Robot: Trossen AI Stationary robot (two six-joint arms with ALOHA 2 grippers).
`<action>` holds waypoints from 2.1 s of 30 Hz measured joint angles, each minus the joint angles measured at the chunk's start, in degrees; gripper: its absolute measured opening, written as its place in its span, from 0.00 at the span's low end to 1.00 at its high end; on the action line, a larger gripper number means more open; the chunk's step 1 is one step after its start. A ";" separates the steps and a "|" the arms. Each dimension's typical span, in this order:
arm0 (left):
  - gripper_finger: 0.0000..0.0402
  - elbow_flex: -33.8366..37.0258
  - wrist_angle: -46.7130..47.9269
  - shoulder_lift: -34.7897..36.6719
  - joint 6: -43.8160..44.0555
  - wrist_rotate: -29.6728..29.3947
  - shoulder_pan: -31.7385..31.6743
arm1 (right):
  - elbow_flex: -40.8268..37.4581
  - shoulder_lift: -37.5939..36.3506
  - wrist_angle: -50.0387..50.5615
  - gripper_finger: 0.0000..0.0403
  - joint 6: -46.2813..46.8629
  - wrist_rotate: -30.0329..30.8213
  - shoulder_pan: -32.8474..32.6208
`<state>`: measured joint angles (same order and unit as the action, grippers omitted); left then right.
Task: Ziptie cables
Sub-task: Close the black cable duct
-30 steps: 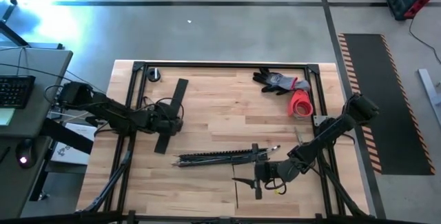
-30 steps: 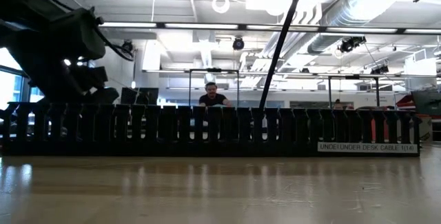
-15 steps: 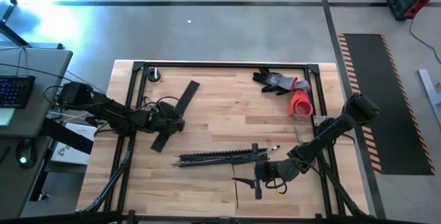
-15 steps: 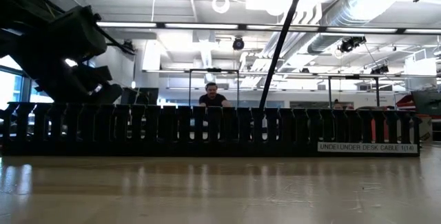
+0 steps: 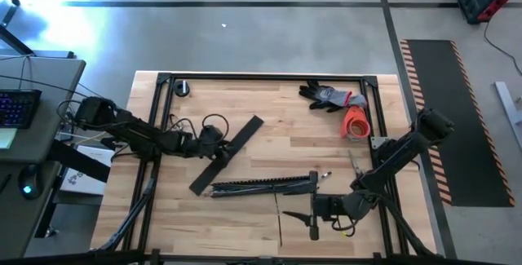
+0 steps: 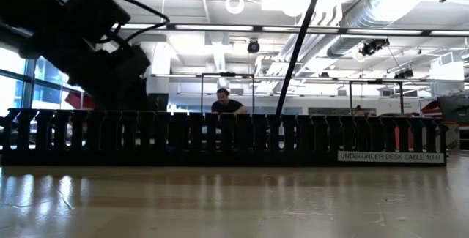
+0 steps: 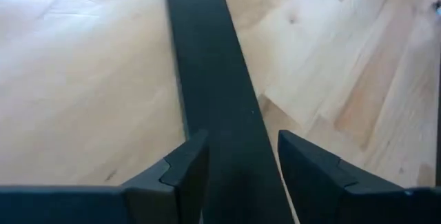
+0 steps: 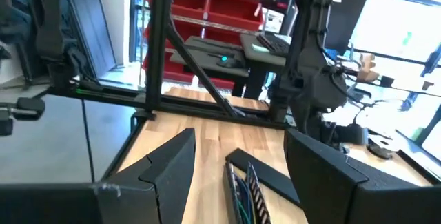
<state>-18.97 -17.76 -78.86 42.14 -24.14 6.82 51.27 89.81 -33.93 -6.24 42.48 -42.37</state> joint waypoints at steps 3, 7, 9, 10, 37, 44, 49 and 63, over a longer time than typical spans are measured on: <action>0.36 -0.08 -5.44 -1.58 -1.32 -1.11 -0.01 | 0.00 -0.41 -0.01 0.51 0.45 -0.02 -0.14; 0.36 -0.62 -9.15 -3.13 -7.21 1.55 -0.06 | 0.00 -0.21 5.09 0.51 5.61 -2.95 1.51; 0.36 -2.30 -6.84 -2.81 -10.12 4.73 0.20 | 0.00 -0.15 7.76 0.51 8.78 -5.68 3.12; 0.36 -3.10 -4.60 -2.75 -10.96 5.55 0.59 | 0.00 -0.14 8.72 0.51 10.15 -6.77 3.90; 0.35 -18.22 -17.76 -28.69 -43.47 13.72 -5.60 | 0.00 -0.14 11.32 0.51 5.68 -11.60 11.17; 0.34 -28.97 -2.61 -22.04 -48.64 14.39 -3.83 | 0.02 -0.47 23.02 0.52 4.72 -18.10 21.43; 0.34 -28.65 10.02 -13.06 -38.47 3.52 1.68 | -2.86 -0.12 19.61 0.60 -0.41 -42.42 32.60; 0.34 -12.64 11.79 0.89 -12.43 -18.19 16.25 | -7.35 10.34 5.78 0.81 -6.29 -53.62 46.77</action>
<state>-31.61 -5.98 -77.97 29.71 -42.32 23.07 43.92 100.15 -28.15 -12.53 -11.14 4.40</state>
